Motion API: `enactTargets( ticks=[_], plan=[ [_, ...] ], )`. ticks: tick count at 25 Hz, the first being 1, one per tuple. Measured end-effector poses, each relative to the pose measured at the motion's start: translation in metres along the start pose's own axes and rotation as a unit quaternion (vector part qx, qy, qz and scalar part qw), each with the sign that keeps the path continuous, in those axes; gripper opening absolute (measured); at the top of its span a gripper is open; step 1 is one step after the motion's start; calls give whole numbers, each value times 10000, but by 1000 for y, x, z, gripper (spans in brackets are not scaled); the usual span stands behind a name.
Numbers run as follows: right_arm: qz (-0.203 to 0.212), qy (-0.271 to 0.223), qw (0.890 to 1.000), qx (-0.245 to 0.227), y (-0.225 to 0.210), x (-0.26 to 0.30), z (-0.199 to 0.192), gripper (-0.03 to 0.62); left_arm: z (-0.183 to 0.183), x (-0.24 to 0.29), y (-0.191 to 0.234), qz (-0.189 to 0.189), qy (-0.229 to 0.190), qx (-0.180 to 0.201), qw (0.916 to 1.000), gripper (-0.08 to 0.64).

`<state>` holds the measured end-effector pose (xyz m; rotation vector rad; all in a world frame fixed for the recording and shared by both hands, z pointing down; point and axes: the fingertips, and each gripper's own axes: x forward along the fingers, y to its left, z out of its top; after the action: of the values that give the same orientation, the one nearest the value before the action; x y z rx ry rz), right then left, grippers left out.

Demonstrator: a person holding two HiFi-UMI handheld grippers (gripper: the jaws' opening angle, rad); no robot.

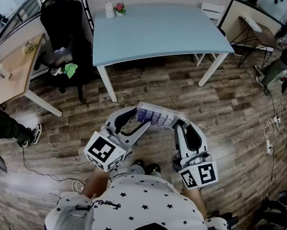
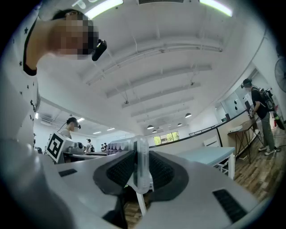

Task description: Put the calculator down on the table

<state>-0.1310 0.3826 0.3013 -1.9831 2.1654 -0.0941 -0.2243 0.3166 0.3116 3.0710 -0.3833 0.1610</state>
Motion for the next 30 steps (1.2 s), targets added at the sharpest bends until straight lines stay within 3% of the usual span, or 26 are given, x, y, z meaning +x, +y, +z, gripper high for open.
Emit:
enactTargets(
  ticks=[20, 30],
  plan=[
    [103, 82, 9999, 70, 36, 56, -19, 98, -7, -31, 60, 191, -64, 3, 9998, 212],
    [-175, 80, 9998, 84, 44, 67, -28, 98, -13, -33, 77, -71, -84, 35, 9999, 212]
  ],
)
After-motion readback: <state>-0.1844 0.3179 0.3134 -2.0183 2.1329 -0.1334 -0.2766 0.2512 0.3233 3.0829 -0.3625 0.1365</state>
